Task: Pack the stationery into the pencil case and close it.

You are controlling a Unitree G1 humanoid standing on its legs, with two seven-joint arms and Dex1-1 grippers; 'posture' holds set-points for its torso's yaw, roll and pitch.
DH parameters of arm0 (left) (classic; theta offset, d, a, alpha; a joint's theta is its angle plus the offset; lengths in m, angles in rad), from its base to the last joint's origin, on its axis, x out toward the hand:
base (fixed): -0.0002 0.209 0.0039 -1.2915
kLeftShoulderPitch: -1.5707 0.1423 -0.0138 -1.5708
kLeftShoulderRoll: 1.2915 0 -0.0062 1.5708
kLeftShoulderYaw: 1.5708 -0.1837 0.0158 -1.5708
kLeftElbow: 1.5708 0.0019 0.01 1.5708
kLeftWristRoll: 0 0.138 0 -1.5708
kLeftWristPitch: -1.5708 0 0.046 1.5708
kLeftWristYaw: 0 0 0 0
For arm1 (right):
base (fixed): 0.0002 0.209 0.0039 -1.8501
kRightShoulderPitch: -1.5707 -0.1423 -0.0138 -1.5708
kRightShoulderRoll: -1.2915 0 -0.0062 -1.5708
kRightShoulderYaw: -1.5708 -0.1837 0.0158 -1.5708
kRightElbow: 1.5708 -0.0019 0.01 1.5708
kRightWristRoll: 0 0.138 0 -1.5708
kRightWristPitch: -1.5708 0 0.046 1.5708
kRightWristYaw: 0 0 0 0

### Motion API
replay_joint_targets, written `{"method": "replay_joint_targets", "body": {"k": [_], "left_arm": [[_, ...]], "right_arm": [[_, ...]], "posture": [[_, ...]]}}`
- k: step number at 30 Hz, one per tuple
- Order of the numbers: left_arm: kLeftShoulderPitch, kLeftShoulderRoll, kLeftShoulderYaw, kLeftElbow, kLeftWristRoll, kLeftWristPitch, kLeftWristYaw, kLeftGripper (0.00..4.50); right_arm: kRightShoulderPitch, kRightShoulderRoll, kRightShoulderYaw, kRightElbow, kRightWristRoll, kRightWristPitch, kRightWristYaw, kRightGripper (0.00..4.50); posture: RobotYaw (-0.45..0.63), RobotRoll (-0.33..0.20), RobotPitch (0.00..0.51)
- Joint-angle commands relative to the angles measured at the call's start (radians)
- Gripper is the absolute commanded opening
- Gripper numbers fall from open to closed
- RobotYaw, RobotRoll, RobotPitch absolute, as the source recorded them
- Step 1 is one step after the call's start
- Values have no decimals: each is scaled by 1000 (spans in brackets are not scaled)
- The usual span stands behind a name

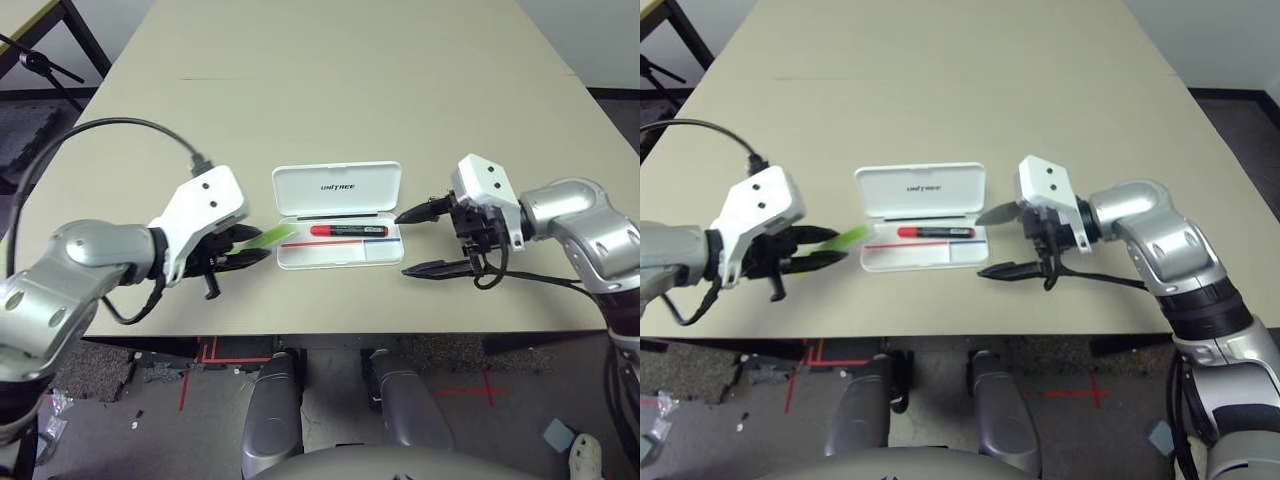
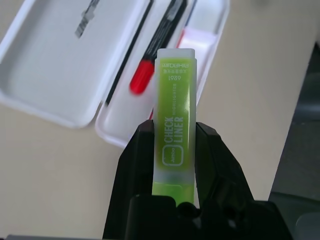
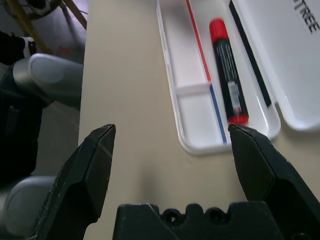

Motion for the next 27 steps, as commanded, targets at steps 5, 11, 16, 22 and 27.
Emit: {"method": "replay_joint_targets", "body": {"k": [5,11,16,22,27], "left_arm": [[-137,-86,-191,87,109,-91,-43,1079],[-198,-140,-295,162,192,-162,-91,1079],[-219,-161,-348,223,263,-214,-125,1080],[-221,-182,-374,295,345,-270,-139,1079],[-218,-198,-369,310,368,-281,-155,1079]], "right_arm": [[75,-45,-49,-45,5,10,-30,4500],[118,-57,-79,-79,13,26,-57,4500],[151,-67,-105,-107,21,39,-75,4500],[169,-75,-118,-131,32,51,-94,4500],[175,-76,-123,-139,34,56,-103,4500]], "posture": [[-102,0,179],[-136,0,179],[-162,0,180],[-177,0,181],[-181,0,181]]}}
